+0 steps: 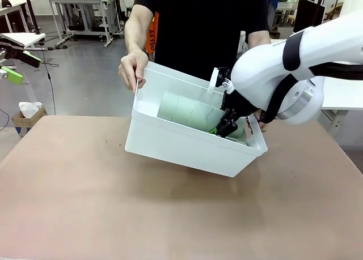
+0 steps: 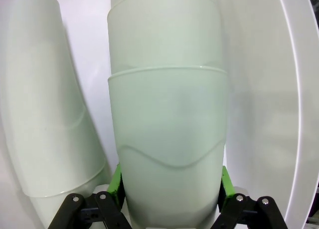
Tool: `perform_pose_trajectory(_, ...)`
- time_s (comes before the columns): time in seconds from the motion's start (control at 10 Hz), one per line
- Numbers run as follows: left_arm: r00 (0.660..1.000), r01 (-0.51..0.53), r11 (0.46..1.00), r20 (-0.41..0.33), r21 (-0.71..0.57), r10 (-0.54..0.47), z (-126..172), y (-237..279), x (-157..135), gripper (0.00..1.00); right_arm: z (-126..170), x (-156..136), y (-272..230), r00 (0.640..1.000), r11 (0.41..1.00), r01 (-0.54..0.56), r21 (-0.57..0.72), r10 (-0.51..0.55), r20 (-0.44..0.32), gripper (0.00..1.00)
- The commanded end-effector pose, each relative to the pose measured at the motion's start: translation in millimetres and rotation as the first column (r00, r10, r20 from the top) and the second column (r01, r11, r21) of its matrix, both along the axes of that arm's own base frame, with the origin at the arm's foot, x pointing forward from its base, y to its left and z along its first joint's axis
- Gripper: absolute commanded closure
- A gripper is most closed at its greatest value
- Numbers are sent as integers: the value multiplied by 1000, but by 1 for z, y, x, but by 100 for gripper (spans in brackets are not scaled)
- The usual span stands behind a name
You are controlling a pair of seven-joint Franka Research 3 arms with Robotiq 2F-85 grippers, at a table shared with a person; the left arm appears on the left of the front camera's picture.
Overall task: Stack the cups and store them in the basket.
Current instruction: Place the stack of Reusable plastic cups into the Pantry Basket.
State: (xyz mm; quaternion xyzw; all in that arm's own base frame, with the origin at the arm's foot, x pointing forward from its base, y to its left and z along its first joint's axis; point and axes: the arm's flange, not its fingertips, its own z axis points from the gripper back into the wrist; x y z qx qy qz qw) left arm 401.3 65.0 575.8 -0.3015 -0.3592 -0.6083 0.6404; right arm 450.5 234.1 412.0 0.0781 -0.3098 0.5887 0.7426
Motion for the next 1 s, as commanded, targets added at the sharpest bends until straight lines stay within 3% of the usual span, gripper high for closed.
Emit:
perform_pose_trajectory(0.0,1000,-10,1000,-1,-8,10,3,-3,-2,0,2,4,2,999,1000,-2,11,2,40,14)
perform_pose_trajectory(0.5,1000,-10,1000,-1,-8,10,3,-3,-2,0,-2,3,1,998,999,-34,14,34,49,14)
perform_pose_trajectory(0.6,1000,-10,1000,-1,-8,10,3,-3,-2,0,-3,3,-1,999,999,-35,12,34,38,0)
perform_pose_trajectory(0.9,1000,-10,1000,-1,-8,10,3,-3,-2,0,3,0,-12,999,999,-41,21,40,27,0)
